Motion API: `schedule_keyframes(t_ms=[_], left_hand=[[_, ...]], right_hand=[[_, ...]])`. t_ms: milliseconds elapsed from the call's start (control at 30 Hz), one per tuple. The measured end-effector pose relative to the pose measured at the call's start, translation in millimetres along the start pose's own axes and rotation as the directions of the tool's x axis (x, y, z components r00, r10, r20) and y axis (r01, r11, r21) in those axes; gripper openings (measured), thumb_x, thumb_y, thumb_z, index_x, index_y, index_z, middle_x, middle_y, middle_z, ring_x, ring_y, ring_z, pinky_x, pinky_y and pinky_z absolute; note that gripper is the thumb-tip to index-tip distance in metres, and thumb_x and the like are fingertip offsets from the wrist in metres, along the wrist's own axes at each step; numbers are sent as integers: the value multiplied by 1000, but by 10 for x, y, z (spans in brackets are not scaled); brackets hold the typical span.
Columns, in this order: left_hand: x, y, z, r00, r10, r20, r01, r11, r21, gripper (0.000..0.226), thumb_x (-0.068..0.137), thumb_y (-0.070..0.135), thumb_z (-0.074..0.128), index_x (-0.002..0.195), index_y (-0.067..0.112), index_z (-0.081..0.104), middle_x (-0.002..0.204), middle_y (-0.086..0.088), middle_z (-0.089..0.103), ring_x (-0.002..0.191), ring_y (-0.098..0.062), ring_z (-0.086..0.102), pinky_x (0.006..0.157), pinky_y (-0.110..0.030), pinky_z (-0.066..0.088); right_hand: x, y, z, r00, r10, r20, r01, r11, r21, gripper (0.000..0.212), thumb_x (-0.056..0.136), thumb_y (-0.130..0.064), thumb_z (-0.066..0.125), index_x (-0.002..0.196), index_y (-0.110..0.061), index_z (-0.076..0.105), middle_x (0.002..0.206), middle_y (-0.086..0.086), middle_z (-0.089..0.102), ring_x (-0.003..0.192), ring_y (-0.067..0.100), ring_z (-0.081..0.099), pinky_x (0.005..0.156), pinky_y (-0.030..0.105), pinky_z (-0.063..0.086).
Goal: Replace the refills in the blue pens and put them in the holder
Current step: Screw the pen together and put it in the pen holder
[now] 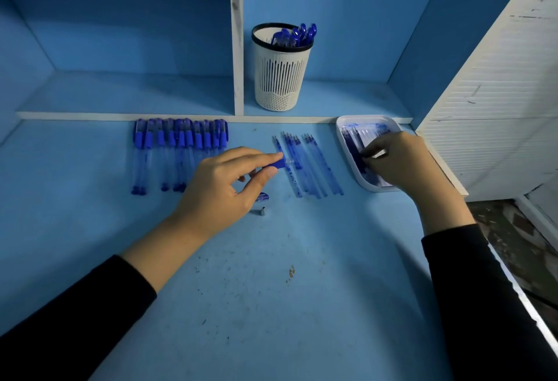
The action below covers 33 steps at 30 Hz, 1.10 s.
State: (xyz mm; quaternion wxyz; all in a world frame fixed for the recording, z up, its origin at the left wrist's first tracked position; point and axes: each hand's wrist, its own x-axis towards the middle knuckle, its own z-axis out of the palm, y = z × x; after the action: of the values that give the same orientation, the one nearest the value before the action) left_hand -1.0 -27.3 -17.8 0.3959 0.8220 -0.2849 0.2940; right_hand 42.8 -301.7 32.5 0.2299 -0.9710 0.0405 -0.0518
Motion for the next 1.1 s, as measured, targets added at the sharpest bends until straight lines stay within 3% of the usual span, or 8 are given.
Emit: schedule_keyframes(t_ms=[167,267,400,533,600,767,1100], left_hand=[[-5,-1,-1,1000,0,3,0,1000,1,23,90,11,70,113,10,72,96,-1,73,77,-12,65,67,-31,55],[-5,-4,-3,1000,0,-13,1,1000,5,21,91,13,69,112,10,73,98,0,73,78,-11,66,66,-32,55],[-2,0,-1,1000,-5,-31,5,1000,-5,20,92,15,68,111,9,73,97,0,73,76,-14,66,65,-33,54],[4,9,3,998,-14,-55,13,1000,-15,20,91,13,67,109,7,74,93,-2,73,74,-14,64,65,-29,53],[3,15,2,998,-14,-62,13,1000,-20,20,92,14,67,110,6,73,94,0,72,73,-10,62,66,-25,53],[4,18,-4,997,-22,-69,20,999,-28,22,93,17,65,110,6,73,95,3,70,71,-14,61,67,-21,52],[4,18,-9,997,-26,-70,24,999,-20,21,92,11,67,111,7,73,93,2,70,71,-17,62,66,-28,52]], right_hand=[[11,46,8,998,55,-21,-53,995,83,26,84,-3,60,98,-17,76,93,1,71,82,13,55,63,8,33],[-23,38,-19,994,109,5,-102,916,388,32,83,1,59,96,-24,75,81,-7,70,77,13,60,74,22,45],[-157,-187,-11,980,12,196,-172,537,826,22,88,5,59,101,-7,72,86,5,70,73,12,59,71,15,51],[-305,-468,124,965,-39,260,-250,173,953,15,87,6,59,91,-6,68,78,5,69,67,9,62,66,15,53],[-352,-541,211,974,-16,227,-225,72,972,12,86,6,61,87,-5,67,74,5,67,64,10,63,65,17,53],[-402,-610,337,985,57,163,-166,49,985,10,83,5,66,85,-5,66,73,6,66,67,14,63,65,18,53],[-438,-649,390,995,64,82,-87,85,993,12,82,5,68,84,-7,66,71,3,69,69,14,65,64,19,51]])
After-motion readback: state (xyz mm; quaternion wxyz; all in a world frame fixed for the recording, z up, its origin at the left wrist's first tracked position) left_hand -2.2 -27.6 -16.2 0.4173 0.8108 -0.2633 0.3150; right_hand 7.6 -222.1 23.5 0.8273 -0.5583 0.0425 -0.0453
